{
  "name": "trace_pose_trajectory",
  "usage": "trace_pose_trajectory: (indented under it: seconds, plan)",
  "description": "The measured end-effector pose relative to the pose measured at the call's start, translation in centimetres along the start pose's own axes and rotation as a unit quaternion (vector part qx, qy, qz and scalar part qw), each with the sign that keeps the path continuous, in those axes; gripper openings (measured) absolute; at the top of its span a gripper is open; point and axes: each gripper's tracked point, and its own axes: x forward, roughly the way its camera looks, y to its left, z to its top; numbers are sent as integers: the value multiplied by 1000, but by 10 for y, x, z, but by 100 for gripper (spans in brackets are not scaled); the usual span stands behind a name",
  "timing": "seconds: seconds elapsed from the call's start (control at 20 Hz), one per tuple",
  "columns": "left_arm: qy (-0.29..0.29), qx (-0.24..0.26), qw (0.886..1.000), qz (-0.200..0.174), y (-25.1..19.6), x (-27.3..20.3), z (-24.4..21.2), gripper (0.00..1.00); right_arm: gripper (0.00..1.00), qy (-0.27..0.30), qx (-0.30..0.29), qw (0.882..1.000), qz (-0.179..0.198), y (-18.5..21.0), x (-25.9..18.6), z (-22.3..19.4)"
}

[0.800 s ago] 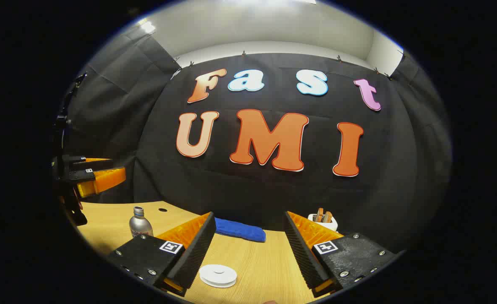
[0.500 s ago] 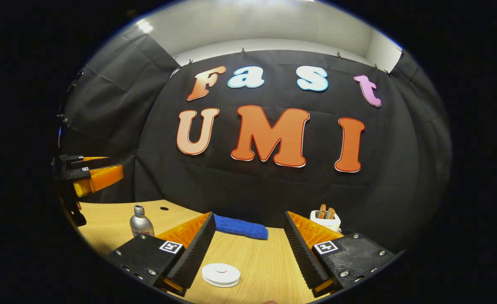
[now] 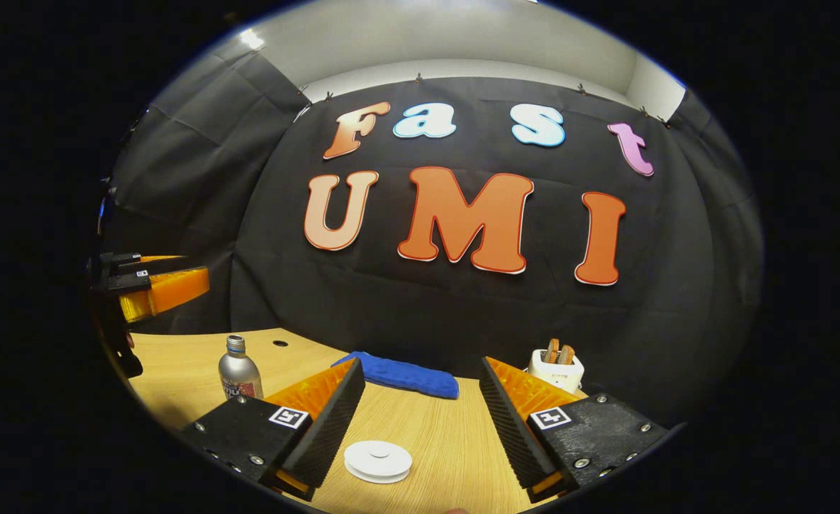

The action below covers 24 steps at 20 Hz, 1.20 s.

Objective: Open the teacup lid with one hand, grasp the water bottle and pour water into the teacup with the other hand; after pouring, place the water bottle on the coaster and then close the teacup lid.

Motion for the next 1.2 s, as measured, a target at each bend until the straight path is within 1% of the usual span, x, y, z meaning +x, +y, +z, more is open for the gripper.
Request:
trace_pose_trajectory:
  seconds: [0.2,0.4,0.55,0.7,0.75,0.8,0.85,0.9,0.95,1.0,1.05,1.1,1.15,1.2]
  plan:
    - [6,1,1000,0,1,-1,-8,96,97,31,0,999,13,12,10,-30]
    - [18,2,1000,6,5,-1,-19,96,97,85,-2,996,24,23,22,-76]
    - [24,-1,1000,9,8,-1,-25,96,93,124,2,992,29,30,30,-105]
    - [31,-1,999,13,12,-1,-32,89,89,148,6,988,35,37,34,-128]
    - [34,-1,999,13,12,-1,-35,89,85,154,6,987,36,39,36,-132]
    - [36,-1,999,14,13,-1,-37,89,84,164,5,986,35,41,39,-140]
    - [38,0,999,15,13,-1,-39,89,79,173,4,984,39,43,39,-146]
    - [40,1,999,16,14,-1,-40,93,75,176,4,984,40,46,40,-151]
    - [41,1,999,17,15,0,-42,93,68,180,5,983,41,48,41,-154]
    - [43,1,999,18,15,0,-44,97,66,185,8,982,45,51,42,-159]
    - [46,0,999,19,15,0,-46,89,58,192,12,980,49,53,43,-162]
    - [47,-1,999,19,15,1,-48,89,55,194,18,979,56,56,43,-164]
    - [48,-2,999,19,15,-1,-49,93,54,193,24,979,60,58,43,-162]
    - [50,-1,999,19,15,1,-51,93,54,196,27,978,62,60,45,-165]
